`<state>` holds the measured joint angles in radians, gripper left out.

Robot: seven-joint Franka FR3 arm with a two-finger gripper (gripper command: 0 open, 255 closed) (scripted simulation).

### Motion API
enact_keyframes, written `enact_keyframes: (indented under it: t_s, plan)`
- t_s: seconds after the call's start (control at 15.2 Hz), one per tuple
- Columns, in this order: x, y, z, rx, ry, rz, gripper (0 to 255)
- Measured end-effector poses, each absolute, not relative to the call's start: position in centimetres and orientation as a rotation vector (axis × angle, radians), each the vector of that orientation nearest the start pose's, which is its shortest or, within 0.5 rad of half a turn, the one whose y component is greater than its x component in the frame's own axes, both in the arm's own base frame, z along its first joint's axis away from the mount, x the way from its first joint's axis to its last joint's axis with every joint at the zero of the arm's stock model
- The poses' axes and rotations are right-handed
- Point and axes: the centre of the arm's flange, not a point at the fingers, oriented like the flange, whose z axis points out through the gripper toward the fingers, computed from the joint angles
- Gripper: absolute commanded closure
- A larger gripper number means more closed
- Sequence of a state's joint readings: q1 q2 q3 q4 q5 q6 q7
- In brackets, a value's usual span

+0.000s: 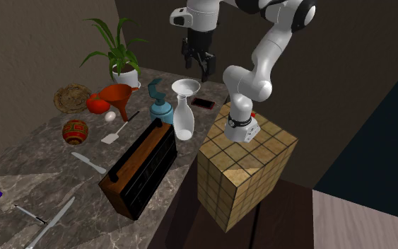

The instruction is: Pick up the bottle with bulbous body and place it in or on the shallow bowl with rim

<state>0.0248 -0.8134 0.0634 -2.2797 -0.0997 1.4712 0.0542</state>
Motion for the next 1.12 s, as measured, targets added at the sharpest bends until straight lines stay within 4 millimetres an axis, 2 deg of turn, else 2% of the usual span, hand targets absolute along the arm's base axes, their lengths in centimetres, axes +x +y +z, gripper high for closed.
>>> enact_keyframes:
  t_s: [0.13,0.26,0.86,1.12]
  plan:
    - [28.6,1.6,62.2,-3.282,-0.006,-0.026,0]
    - [28.1,-0.1,60.8,-3.268,-0.002,-0.043,0]
    - [25.1,-8.9,51.8,-3.186,0.014,-0.132,0]
    - [24.0,-12.1,47.7,-3.148,0.019,-0.17,0]
